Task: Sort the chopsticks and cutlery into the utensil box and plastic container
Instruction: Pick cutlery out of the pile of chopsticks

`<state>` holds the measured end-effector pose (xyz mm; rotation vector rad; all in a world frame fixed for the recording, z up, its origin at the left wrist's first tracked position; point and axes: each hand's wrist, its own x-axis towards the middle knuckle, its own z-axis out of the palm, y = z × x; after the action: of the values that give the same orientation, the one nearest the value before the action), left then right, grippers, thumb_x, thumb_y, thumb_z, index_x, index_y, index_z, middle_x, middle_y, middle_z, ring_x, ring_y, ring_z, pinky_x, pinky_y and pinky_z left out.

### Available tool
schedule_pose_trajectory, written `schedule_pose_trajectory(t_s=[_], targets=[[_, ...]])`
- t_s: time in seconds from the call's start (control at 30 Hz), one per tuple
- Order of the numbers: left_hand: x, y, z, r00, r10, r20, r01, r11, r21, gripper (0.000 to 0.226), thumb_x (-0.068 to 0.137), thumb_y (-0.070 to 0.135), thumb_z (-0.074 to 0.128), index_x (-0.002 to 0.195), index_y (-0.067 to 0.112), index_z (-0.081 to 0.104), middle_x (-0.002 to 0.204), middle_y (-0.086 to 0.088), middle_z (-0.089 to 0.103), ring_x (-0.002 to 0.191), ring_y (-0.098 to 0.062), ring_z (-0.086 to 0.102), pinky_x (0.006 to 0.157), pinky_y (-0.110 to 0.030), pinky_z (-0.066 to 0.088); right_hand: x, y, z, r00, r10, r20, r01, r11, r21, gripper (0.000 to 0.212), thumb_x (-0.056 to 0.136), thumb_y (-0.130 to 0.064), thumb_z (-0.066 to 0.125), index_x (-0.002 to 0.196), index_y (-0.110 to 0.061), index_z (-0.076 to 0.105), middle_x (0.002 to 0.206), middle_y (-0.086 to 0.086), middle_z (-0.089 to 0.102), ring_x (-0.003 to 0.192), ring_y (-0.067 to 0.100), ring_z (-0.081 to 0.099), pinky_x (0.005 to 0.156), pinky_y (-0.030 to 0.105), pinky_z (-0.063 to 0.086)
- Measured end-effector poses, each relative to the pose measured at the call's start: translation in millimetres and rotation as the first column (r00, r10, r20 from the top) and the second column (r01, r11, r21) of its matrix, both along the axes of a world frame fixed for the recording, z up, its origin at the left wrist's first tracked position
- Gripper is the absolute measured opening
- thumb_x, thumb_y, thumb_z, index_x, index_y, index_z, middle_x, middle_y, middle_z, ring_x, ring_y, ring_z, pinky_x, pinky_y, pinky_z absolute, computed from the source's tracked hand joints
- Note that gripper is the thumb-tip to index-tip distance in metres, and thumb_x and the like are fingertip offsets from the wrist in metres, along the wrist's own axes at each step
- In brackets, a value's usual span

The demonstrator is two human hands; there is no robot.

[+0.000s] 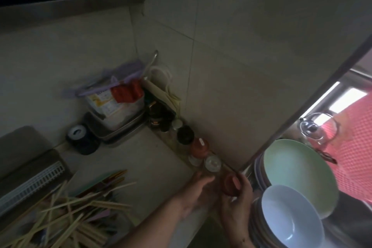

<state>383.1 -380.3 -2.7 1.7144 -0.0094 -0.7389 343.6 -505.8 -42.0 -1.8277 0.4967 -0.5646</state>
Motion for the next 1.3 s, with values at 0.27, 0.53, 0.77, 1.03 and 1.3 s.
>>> schedule_pose_trajectory(t_s=[0.27,0.53,0.77,1.03,1.3], targets=[[7,-9,-6,0.999,-0.001,0.049,0.004,0.998,-0.056,0.023,0.097,0.016,0.052,0.12,0.02,0.054,0.084,0.002,0.07,0.065,-0.004,0.066,0.053,-0.019,0.048,12,0,3,1.0,0.003,0.009,-0.004,0.997,0.076,0.063,0.065,0.0,0.071,0.121,-0.02,0.051,0.117,-0.003,0.055,0.111,0.007,0.054,0.097,0.038,0.046],[3,-13,-14,0.976,0.004,-0.218,-0.026,0.995,-0.095,0.016,0.09,0.012,0.053,0.101,0.022,0.059,0.083,0.01,0.062,0.068,0.006,0.059,0.062,-0.013,0.043,8,-10,-5,0.998,-0.03,-0.056,0.029,0.999,-0.015,0.065,0.066,0.006,0.074,0.123,-0.015,0.05,0.116,0.008,0.056,0.11,0.022,0.055,0.095,0.048,0.045],[-24,-36,-48,0.975,-0.204,-0.091,0.213,0.971,0.108,0.045,0.081,0.026,0.042,0.117,0.015,0.067,0.118,-0.002,0.069,0.113,-0.01,0.06,0.099,-0.032,0.049,3,-11,-2,0.998,-0.043,-0.051,0.04,0.997,-0.063,0.067,0.066,0.004,0.075,0.121,-0.023,0.048,0.113,0.005,0.053,0.105,0.021,0.052,0.091,0.04,0.045],[-31,-37,-51,0.958,-0.284,0.029,0.269,0.932,0.244,0.05,0.085,0.025,0.046,0.135,0.022,0.054,0.135,-0.004,0.059,0.128,-0.016,0.051,0.104,-0.031,0.044,3,-8,-1,0.997,-0.051,-0.049,0.047,0.996,-0.077,0.07,0.066,0.006,0.073,0.12,-0.031,0.046,0.113,0.0,0.051,0.106,0.02,0.052,0.093,0.046,0.045],[-35,-40,-54,0.923,-0.364,0.125,0.32,0.906,0.275,0.055,0.095,0.027,0.047,0.148,0.036,0.033,0.145,0.005,0.049,0.134,-0.008,0.044,0.108,-0.028,0.039,1,-5,1,0.999,-0.035,-0.016,0.034,0.997,-0.076,0.072,0.064,0.008,0.077,0.12,-0.026,0.047,0.112,0.0,0.05,0.106,0.018,0.052,0.094,0.041,0.045]])
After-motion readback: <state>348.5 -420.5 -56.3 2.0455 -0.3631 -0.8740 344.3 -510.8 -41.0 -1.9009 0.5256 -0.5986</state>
